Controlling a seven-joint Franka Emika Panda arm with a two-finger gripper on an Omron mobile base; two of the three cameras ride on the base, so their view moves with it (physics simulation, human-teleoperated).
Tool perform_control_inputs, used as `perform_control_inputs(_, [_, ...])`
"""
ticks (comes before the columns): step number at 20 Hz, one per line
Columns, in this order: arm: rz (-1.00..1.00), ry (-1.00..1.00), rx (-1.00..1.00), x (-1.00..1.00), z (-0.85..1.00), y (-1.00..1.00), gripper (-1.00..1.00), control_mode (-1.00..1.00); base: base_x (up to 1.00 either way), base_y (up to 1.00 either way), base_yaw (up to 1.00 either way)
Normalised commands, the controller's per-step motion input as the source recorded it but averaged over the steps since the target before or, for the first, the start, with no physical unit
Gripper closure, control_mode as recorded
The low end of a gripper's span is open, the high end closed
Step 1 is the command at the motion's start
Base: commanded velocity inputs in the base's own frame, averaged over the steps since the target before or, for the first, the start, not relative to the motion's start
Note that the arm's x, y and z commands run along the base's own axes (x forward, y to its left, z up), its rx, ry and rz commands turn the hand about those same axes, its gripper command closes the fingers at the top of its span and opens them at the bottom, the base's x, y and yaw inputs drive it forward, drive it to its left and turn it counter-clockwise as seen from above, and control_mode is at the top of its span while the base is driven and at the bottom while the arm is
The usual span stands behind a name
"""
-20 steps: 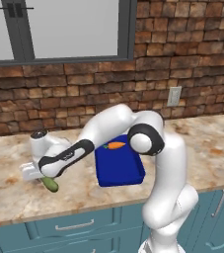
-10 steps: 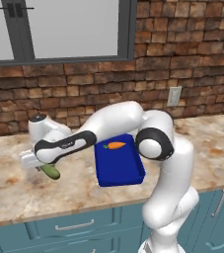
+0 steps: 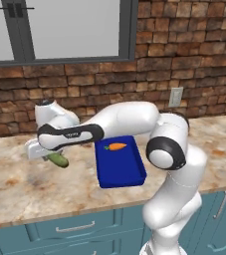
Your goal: Place the two vegetables and bowl onto the tray for setting up a vegetable dip station.
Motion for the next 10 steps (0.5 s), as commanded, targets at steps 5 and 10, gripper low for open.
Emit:
perform_control_inputs(5, [0.13,0.0,0.0,0.0,0.39,-0.42,1.0,-1.0,0.0,0.0,0.0])
perform_control_inputs(10, [0.16,0.0,0.0,0.0,0.26,-0.49,1.0,-1.0,0.0,0.0,0.0])
